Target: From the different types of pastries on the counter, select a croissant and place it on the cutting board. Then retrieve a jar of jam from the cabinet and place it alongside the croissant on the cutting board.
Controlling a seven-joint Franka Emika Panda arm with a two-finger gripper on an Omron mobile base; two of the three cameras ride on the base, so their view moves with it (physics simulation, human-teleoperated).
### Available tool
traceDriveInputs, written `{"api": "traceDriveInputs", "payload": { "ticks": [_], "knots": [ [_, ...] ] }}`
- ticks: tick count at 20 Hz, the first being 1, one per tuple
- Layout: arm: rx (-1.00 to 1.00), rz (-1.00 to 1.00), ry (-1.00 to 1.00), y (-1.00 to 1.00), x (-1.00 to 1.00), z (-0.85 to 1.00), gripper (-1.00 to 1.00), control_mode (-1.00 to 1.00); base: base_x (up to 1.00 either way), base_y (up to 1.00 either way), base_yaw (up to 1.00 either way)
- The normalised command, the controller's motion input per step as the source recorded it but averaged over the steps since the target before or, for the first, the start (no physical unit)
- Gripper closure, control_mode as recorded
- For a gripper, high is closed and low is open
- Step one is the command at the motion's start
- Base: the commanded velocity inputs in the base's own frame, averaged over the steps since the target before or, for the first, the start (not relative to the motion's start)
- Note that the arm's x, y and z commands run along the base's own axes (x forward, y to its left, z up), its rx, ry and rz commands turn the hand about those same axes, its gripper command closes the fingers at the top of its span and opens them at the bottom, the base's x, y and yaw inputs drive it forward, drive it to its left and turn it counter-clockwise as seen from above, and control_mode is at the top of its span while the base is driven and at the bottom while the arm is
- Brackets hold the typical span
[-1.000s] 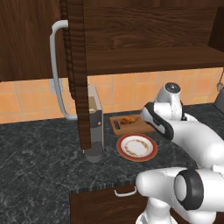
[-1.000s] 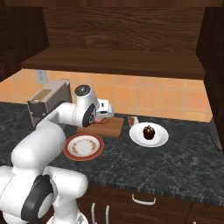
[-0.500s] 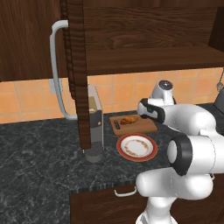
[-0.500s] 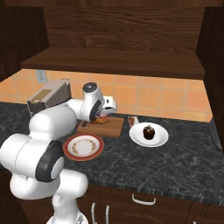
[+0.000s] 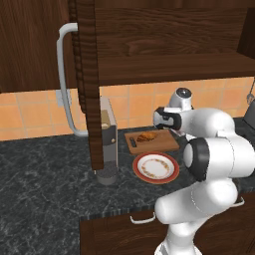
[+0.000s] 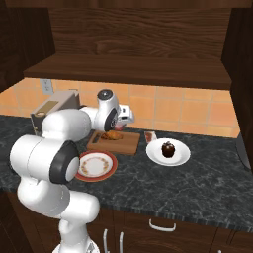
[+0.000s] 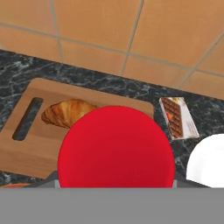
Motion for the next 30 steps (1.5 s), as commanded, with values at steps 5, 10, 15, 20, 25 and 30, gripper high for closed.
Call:
{"api": "traceDriveInputs", "payload": {
  "ticks": [5,10,15,20,25,30],
  "knots": [
    [0.00,0.00,0.00,0.00,0.06,-0.32,1.00,-1.00,0.00,0.00,0.00],
    [0.00,0.00,0.00,0.00,0.01,-0.22,1.00,-1.00,0.00,0.00,0.00],
    [0.00,0.00,0.00,0.00,0.00,-0.09,1.00,-1.00,0.00,0.00,0.00],
    [0.00,0.00,0.00,0.00,0.00,-0.33,1.00,-1.00,0.00,0.00,0.00],
    [0.00,0.00,0.00,0.00,-0.02,-0.20,1.00,-1.00,0.00,0.00,0.00],
    [0.00,0.00,0.00,0.00,0.00,-0.28,1.00,-1.00,0.00,0.00,0.00]
  ]
}}
